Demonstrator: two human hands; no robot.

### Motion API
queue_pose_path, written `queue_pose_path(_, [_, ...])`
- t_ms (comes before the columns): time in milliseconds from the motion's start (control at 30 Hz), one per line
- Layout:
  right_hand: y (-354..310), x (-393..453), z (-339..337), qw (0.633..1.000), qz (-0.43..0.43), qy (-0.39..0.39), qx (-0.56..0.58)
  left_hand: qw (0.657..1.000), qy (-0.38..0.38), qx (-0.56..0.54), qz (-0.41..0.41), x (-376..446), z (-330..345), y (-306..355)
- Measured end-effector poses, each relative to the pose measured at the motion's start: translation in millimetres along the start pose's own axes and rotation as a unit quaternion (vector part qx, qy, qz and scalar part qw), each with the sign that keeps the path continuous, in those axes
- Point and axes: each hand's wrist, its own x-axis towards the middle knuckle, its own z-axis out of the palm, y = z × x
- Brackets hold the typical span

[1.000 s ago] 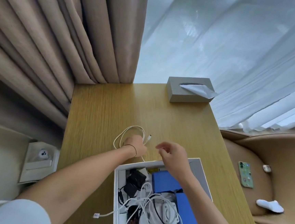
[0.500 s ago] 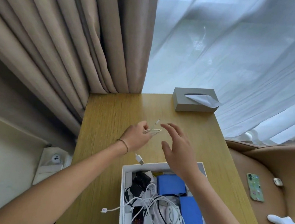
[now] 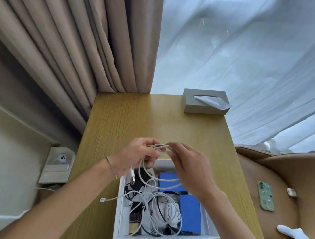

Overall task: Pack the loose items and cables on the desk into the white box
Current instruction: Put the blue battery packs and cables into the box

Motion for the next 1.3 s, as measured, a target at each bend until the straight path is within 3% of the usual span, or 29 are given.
queue_pose_path(133, [22, -29, 14, 0.998, 0.062, -0.026, -0.005, 0.984, 0.111, 0.136, -0.01, -11, 21, -40])
queue_pose_path(233, [44, -45, 34, 0.985, 0.155, -0.051, 0.059, 0.959, 0.167, 0.227, -0.006, -16, 31, -74])
queue_pose_path(400, [64, -58, 66, 0.939, 0.295, -0.068, 0.165, 0.864, 0.247, 0.437, 0.026, -12, 45, -119])
queue_pose_path(633, [74, -49, 88, 0.963, 0.252, -0.082, 0.051, 0.739, 0.269, 0.617, -0.033, 4, 63, -146])
queue_pose_path(700, [76, -46, 88, 0.969, 0.225, -0.094, 0.029, 0.717, 0.258, 0.646, -0.049, 3, 65, -148])
queue_pose_path(800, [71, -45, 84, 0.977, 0.19, -0.094, -0.02, 0.716, 0.262, 0.647, -0.018, -7, 65, -145])
queue_pose_path(967, [27, -51, 78, 0.997, 0.054, -0.051, -0.013, 0.77, 0.338, 0.531, 0.102, -53, 48, -130])
queue_pose_path(1100, [-16, -44, 94, 0.988, -0.026, -0.151, 0.023, 0.775, 0.418, 0.467, 0.081, -81, 17, -126])
queue_pose_path(1300, [-39, -36, 130, 0.951, -0.086, -0.287, -0.073, 0.784, 0.469, 0.405, 0.032, -94, -15, -131])
